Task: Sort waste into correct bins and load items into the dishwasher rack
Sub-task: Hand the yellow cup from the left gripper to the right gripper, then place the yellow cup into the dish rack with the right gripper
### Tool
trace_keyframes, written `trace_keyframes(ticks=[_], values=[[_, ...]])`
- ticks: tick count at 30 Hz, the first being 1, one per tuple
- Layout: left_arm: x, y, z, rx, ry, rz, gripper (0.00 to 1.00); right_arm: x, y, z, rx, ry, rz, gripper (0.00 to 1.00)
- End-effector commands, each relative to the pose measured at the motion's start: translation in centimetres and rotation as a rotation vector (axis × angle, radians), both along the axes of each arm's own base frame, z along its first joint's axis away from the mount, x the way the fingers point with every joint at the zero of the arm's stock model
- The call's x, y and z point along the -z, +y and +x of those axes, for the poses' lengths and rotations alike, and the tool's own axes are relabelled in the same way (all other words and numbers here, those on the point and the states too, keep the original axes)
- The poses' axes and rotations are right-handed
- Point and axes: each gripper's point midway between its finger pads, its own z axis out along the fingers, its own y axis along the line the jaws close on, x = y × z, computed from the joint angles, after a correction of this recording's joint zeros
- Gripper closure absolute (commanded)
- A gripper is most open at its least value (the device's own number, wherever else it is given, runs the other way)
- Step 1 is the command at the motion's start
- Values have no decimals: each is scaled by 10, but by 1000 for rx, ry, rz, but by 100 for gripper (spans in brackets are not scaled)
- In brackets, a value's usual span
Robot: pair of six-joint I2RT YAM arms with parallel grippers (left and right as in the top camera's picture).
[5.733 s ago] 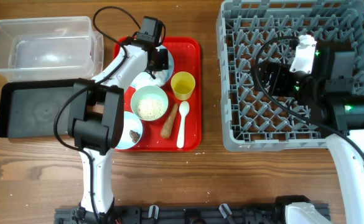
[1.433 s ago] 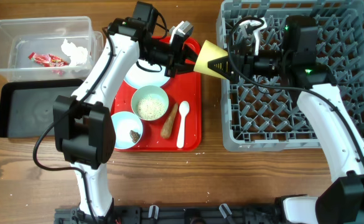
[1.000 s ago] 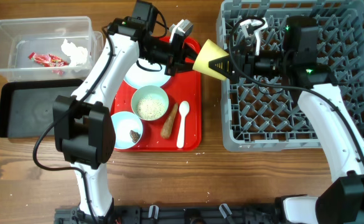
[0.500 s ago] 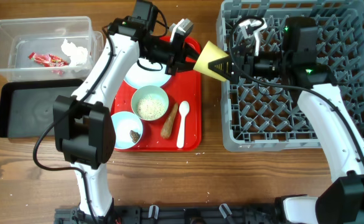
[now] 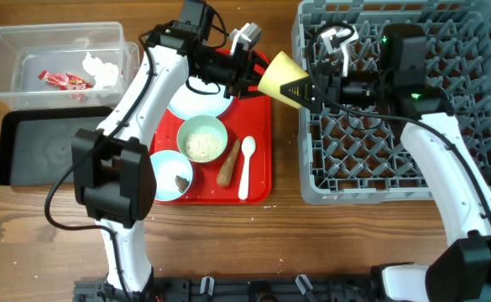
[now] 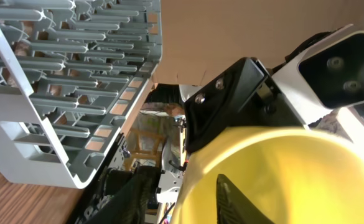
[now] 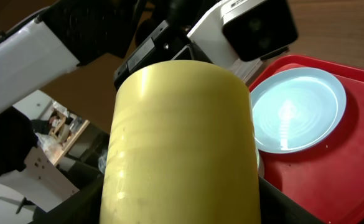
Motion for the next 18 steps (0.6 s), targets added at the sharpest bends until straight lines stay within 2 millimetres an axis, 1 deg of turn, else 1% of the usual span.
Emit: trace_keyframes(ticks=[1, 4, 6, 9, 12, 13, 15, 16, 18], values=[[-16, -1, -2, -3, -66, 4, 57, -1, -12, 9, 41, 12, 5, 40], [-12, 0, 0, -11, -72, 24, 54, -1, -19, 13, 60, 16, 5, 40], [-11, 0, 0, -12, -73, 28, 52, 2, -28, 15, 87, 35, 0, 40], [2, 2, 6, -42, -98, 105, 45, 17, -50, 21, 195, 111, -64, 39], [24, 8, 18, -93, -139, 237, 37, 29, -70, 20, 308, 173, -152, 39], [33, 12, 23, -118, -158, 300, 35, 33, -76, 17, 358, 207, -187, 39], [60, 29, 40, -189, -216, 483, 33, 35, -92, 3, 472, 289, -266, 39], [77, 44, 52, -242, -260, 623, 32, 37, -102, -8, 536, 341, -322, 39], [94, 66, 66, -304, -316, 798, 31, 44, -123, -32, 644, 430, -446, 39]])
